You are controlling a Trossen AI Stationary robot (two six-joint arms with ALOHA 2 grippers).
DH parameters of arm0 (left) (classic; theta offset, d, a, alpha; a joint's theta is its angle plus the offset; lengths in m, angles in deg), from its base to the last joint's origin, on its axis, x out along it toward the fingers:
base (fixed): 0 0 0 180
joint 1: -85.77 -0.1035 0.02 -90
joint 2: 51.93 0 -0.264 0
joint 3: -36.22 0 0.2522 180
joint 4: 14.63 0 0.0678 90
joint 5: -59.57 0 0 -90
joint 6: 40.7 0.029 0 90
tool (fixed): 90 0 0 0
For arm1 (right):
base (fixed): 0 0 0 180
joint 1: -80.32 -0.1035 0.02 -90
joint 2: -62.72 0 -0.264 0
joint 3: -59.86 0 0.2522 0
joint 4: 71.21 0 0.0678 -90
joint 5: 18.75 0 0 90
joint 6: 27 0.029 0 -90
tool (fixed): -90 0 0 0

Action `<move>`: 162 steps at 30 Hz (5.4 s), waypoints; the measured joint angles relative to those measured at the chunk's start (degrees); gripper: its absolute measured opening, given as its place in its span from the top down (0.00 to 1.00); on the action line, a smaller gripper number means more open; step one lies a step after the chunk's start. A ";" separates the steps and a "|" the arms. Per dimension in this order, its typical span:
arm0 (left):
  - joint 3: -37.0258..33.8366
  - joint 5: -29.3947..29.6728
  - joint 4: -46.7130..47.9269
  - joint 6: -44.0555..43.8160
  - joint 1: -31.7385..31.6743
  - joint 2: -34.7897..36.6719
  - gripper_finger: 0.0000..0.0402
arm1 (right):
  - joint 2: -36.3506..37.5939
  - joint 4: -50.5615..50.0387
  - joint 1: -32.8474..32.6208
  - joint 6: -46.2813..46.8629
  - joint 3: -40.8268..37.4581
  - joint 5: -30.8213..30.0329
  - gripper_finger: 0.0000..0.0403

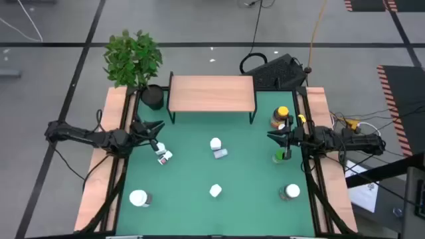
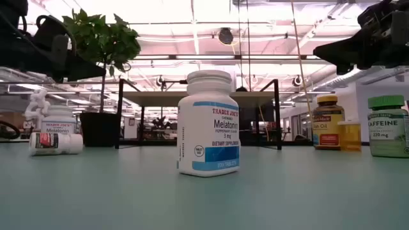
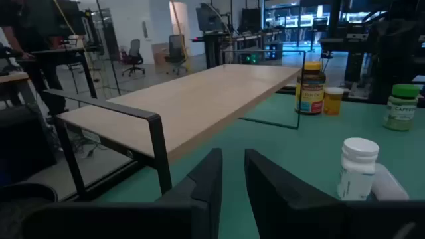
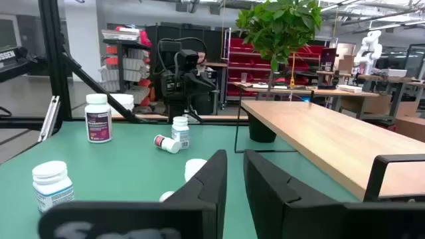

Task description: Pick and place medicine bottles onto shelf by color

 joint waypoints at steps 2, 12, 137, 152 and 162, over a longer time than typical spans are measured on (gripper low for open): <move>-0.02 0.00 0.01 0.00 0.00 0.01 0.83 | 0.02 0.00 -0.01 0.01 0.02 0.00 0.88; 0.00 0.00 0.00 0.00 0.00 0.00 0.83 | 0.01 0.00 -0.01 0.01 0.02 -0.01 0.88; 1.98 -1.10 -5.33 2.13 -10.95 0.00 0.83 | -1.85 35.46 7.51 -26.86 0.00 -30.23 0.88; 21.16 -6.43 17.92 -5.25 -7.02 -18.40 0.83 | -12.09 34.73 9.97 -5.55 0.00 -14.39 0.88; 41.45 -6.55 40.28 -19.11 7.46 -39.46 0.83 | -19.03 34.57 9.97 6.34 0.02 -6.70 0.88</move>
